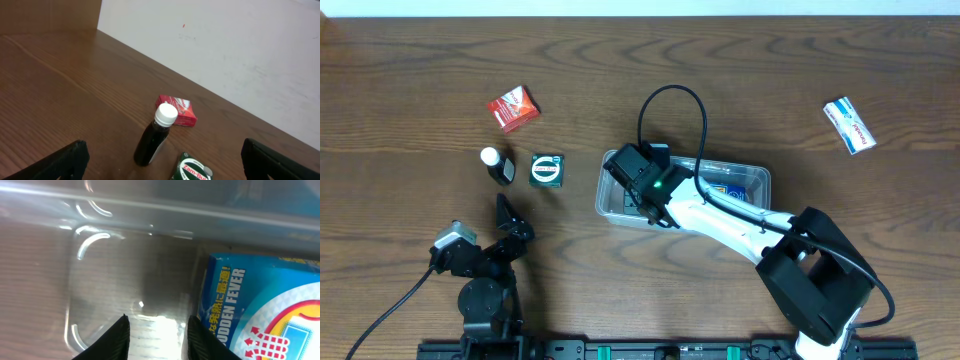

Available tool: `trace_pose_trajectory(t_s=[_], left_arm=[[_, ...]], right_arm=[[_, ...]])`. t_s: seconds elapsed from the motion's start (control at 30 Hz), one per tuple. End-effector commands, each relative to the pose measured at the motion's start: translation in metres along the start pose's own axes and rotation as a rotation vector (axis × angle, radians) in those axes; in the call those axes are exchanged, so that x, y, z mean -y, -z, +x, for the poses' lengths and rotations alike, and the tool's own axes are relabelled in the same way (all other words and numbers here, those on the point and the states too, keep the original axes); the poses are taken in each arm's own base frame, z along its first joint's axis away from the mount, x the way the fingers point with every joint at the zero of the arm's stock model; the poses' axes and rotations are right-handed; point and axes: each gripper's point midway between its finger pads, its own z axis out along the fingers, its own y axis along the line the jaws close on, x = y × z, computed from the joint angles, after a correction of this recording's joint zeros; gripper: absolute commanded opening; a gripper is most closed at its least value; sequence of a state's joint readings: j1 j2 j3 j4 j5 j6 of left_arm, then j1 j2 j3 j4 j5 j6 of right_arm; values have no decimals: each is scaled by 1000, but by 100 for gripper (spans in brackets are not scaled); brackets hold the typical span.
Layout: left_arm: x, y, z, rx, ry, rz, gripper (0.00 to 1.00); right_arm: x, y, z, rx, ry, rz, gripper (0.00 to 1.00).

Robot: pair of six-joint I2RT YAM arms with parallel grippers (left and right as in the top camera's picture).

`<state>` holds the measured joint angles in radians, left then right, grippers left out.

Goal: Pack container
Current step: 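Press the blue box down into the container's right end, then withdraw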

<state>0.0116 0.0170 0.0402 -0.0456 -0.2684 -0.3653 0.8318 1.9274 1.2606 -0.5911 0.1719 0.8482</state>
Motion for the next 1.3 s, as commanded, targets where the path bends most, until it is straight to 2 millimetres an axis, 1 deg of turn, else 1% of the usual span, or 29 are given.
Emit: trace_pose_trajectory(t_s=[0.0,0.17,0.27,0.33,0.4,0.47,0.5,0.6,0.87,0.97,1.17,1.27], left_arm=[[-8,-2,16,-36,-23,-25,98],[-8,-2,16,-36,-23,-25,98],[-8,-2,16,-36,-23,-25,98],[-8,-2,16,-36,-23,-25,98],[-8,-2,16,-36,-23,-25,98],[-8,-2,16,-36,-23,-25,98],[-8,-2,16,-37,-23,-25,98],[-8,-2,16,-36,-23,-25,98],[-8,-2,16,-36,-23,-25,98],[-8,-2,16,-36,-23,-25,98],[-8,-2,16,-36,-23,-25,98],[-8,-2,16,-37,-23,-25,98]], right_arm=[[11,-5,-6,-8,-33,32,35],[19,-6,-7,-26,-47,44,34],[19,-6,-7,-27,-26,44,35],[19,-6,-8,-26,-2,42,38],[17,-5,-8,-25,46,35,43],[16,-5,-9,-22,99,30,46],[15,-5,-10,-19,128,26,49],[9,-5,-12,-12,236,-1,55],[5,-5,-8,-30,426,-28,62],[-1,-4,-5,-44,518,-65,64],[-6,-2,-1,-54,659,-105,64],[-7,-1,1,-60,686,-117,65]])
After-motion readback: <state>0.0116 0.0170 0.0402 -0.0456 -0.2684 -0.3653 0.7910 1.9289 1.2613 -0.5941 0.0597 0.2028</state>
